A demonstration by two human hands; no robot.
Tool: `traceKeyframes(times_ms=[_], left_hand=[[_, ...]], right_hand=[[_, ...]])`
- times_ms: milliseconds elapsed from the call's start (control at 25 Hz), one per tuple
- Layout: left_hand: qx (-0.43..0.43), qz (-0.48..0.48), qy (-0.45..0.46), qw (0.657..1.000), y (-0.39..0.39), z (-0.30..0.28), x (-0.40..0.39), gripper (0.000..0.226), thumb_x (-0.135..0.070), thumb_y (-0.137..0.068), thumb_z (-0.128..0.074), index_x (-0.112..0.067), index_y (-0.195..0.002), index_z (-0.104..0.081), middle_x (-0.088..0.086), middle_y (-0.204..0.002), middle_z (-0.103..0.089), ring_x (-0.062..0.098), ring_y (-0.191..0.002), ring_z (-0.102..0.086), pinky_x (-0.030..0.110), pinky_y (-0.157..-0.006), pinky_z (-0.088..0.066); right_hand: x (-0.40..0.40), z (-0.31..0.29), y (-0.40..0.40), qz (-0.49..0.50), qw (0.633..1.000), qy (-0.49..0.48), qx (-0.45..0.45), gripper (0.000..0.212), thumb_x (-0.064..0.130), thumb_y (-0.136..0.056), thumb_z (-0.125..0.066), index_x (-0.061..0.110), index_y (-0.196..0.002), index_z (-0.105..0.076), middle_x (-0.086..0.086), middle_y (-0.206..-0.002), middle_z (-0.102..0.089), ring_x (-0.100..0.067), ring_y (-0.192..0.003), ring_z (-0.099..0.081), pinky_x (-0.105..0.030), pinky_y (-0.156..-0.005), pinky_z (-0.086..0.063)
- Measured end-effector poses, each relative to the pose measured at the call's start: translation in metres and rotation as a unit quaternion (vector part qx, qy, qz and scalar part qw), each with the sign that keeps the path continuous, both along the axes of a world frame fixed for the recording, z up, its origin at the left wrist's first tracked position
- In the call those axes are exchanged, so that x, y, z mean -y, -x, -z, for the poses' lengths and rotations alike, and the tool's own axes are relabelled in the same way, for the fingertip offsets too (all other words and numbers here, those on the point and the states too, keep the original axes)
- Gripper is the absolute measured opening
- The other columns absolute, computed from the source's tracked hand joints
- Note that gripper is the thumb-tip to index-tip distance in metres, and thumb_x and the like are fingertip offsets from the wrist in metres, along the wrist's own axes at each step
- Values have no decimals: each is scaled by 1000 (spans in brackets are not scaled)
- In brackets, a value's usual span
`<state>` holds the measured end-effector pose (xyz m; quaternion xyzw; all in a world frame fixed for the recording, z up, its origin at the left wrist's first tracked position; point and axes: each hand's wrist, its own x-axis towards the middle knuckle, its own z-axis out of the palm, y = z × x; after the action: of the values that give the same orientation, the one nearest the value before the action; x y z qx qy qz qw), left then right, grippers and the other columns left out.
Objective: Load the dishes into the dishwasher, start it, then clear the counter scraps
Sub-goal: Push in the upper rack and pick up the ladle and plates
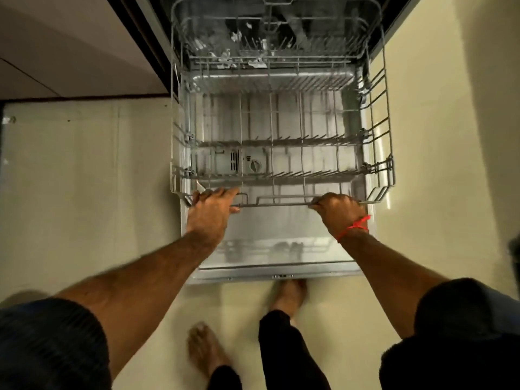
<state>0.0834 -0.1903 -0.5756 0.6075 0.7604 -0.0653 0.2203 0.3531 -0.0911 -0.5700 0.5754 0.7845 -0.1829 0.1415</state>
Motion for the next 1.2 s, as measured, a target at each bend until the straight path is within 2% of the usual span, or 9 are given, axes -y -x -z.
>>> traceKeyframes(times_ms=[160,280,440,560,680,840,1000,1120,1200], left_hand=[[8,20,29,999,-18,6,59,67,-27,-91,-73,-34,-146,-34,0,-140,-58,25,-129,-56,47,-113,-42],[21,24,33,999,-27,9,95,79,-21,-97,-63,-33,-159,-15,-2,-162,-29,31,-154,-17,52,-125,-17],[77,71,82,991,-13,4,85,82,-11,-101,-53,-27,-161,0,1,-169,-5,37,-155,4,54,-125,-12],[114,48,95,988,4,-17,97,78,-19,-103,-47,-17,-161,6,4,-169,9,34,-154,11,50,-126,-5],[161,-12,30,986,24,-55,125,78,-23,-102,-48,-19,-162,3,-1,-169,7,30,-155,8,50,-124,-6],[180,-56,-40,981,57,-140,143,72,-27,-101,-52,-25,-161,-12,-7,-169,-3,27,-156,-6,53,-123,-17],[198,-95,-119,968,96,-270,163,64,-22,-99,-58,-22,-157,-31,-3,-167,-18,25,-149,-30,53,-118,-31],[214,-138,-182,950,116,-349,177,60,-16,-98,-60,-16,-154,-38,1,-165,-25,28,-144,-38,43,-118,-34],[213,-170,-222,936,130,-400,185,58,-15,-98,-61,-14,-152,-41,4,-163,-29,27,-143,-40,40,-118,-34]], right_hand=[[64,-4,-22,13,1000,-1,7,21,35,-94,-61,23,-102,-76,-5,-101,-75,-33,-94,-68,-36,-83,-50],[87,6,-26,-2,999,-35,25,35,1,-87,-55,21,-109,-74,-9,-99,-74,-31,-96,-67,-40,-104,-42],[74,14,-21,24,995,67,69,40,8,-90,-53,24,-125,-63,-10,-119,-68,-28,-116,-59,-41,-118,-24],[78,-13,-19,94,989,118,11,61,1,-86,-53,17,-145,-44,-16,-146,-45,-35,-138,-36,-43,-119,-26],[100,-62,0,136,985,31,-98,68,-5,-87,-49,17,-151,-36,-13,-156,-34,-32,-147,-23,-45,-122,-19],[121,-154,67,114,955,24,-274,53,3,-95,-51,13,-147,-43,-13,-146,-47,-29,-138,-40,-41,-117,-31],[143,-284,146,105,932,54,-342,53,8,-98,-52,13,-149,-39,-9,-143,-52,-23,-133,-47,-35,-114,-35],[159,-362,192,116,912,64,-389,49,13,-99,-53,15,-147,-42,-8,-128,-60,-16,-112,-58,-22,-97,-43],[168,-409,218,107,902,67,-413,48,14,-99,-53,17,-145,-44,-5,-120,-64,-12,-104,-60,-26,-97,-45]])
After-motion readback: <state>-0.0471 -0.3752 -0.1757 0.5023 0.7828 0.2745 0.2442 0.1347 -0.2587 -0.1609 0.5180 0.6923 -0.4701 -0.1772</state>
